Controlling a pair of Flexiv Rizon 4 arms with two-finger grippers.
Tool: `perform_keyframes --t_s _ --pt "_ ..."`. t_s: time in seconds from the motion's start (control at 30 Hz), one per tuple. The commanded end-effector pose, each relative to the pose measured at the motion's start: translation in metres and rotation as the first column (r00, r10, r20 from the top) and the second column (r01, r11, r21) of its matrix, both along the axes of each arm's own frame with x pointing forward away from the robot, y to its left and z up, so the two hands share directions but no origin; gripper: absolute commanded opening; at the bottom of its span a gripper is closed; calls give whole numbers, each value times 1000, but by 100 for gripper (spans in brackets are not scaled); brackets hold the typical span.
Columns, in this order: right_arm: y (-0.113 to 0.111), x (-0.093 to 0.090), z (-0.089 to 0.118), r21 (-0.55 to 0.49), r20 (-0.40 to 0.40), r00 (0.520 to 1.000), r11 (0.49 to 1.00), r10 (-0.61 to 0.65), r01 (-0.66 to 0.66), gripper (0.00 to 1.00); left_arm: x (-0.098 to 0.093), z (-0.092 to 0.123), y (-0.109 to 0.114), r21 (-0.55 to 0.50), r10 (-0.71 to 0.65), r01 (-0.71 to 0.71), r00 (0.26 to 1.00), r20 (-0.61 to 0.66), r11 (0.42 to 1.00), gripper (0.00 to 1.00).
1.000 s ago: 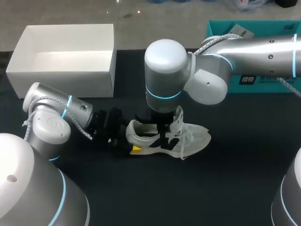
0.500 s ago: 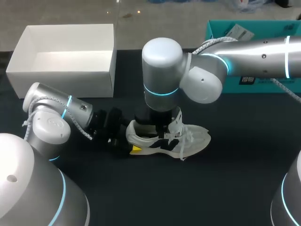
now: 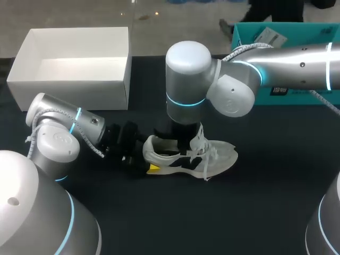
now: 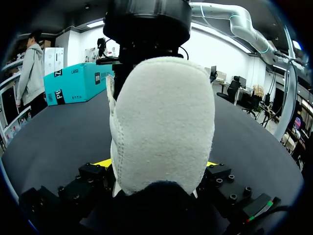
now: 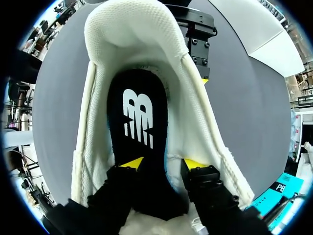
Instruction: Take the shoe out of the shoebox, open the shoe tongue, remove and reinsert the insole, then place the shoe into the shoebox
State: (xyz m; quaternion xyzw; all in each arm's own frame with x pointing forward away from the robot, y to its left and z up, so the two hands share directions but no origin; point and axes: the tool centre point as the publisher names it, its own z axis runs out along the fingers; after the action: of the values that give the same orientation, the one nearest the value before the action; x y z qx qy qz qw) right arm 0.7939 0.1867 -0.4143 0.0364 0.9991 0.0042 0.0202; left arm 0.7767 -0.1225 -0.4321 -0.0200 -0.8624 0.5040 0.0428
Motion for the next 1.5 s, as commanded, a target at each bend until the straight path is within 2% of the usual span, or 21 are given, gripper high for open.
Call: perform_keyframes --t_s 0.03,0.23,0.33,0.47,0.53,0.8,1.07,1.3,1.5 --pt "1 2 -30 -14 -34 999 1000 0 -1 48 -2 -4 2 2 0 0 1000 0 1000 0" --pt "-1 -4 -39 -42 -126 992 999 -3 -2 49 -2 -4 2 2 0 0 1000 0 1000 0" --pt "-3 -5 -44 -34 -168 986 999 -15 9 44 -2 -4 2 2 0 0 1000 0 1000 0" --pt "-2 -9 -49 -35 -198 980 999 -18 11 20 -2 -4 2 2 0 0 1000 0 1000 0" --pt "-2 -10 -50 -36 -206 978 999 -25 18 0 -2 -4 2 2 0 0 1000 0 1000 0" --pt "-5 -12 -43 -8 -249 967 999 -52 51 0 -2 -4 2 2 0 0 1000 0 1000 0" --pt "-7 -11 -12 39 -238 970 998 -40 51 0 -2 -4 2 2 0 0 1000 0 1000 0" --pt "-5 -11 15 72 -196 980 997 -15 29 0 -2 -4 2 2 0 0 1000 0 1000 0" --pt "-4 -10 28 90 -176 984 996 -1 18 0 -2 -4 2 2 0 0 1000 0 1000 0"
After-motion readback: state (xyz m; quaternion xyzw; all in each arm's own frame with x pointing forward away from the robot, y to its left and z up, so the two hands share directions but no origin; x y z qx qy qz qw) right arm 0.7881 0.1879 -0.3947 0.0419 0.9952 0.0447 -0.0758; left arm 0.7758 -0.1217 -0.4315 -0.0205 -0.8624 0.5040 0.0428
